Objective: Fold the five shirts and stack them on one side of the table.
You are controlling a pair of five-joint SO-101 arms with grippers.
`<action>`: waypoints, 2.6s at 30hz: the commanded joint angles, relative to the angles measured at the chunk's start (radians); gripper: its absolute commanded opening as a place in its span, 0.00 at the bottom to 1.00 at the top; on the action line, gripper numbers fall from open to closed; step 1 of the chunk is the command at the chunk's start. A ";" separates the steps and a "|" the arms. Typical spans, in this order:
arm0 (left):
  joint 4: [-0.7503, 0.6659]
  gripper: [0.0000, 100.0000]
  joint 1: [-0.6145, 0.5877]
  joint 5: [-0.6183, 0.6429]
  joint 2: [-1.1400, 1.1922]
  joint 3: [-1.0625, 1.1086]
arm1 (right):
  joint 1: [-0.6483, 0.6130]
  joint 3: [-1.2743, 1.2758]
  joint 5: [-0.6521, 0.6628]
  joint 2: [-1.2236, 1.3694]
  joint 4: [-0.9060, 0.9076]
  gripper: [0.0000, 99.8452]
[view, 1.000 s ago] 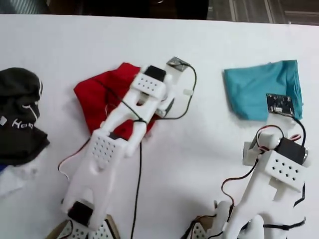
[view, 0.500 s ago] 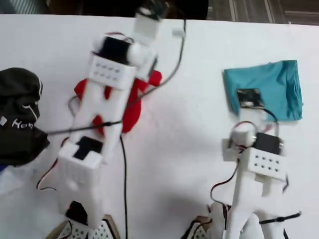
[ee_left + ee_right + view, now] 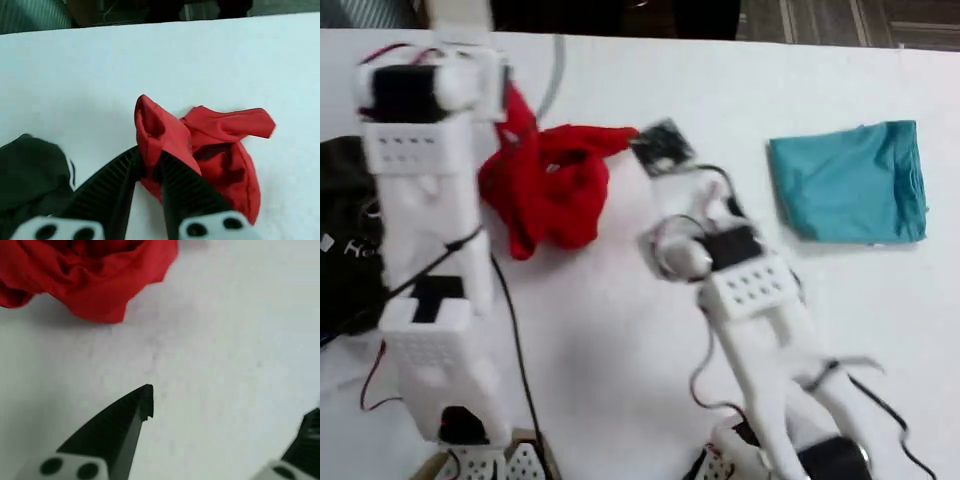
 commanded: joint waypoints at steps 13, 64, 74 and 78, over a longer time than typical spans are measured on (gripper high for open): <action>0.006 0.03 -0.255 -0.095 -0.052 -0.028 | -0.358 -0.546 -0.041 0.628 -0.041 0.44; 0.046 0.03 -0.089 -0.037 -0.367 -0.041 | 0.165 -1.338 0.258 0.266 0.677 0.02; -0.012 0.03 -0.169 -0.037 -0.368 0.736 | -0.074 -0.666 0.250 0.249 0.499 0.02; -0.138 0.03 -0.247 -0.041 -0.374 0.995 | -0.163 -0.405 0.250 0.248 0.334 0.02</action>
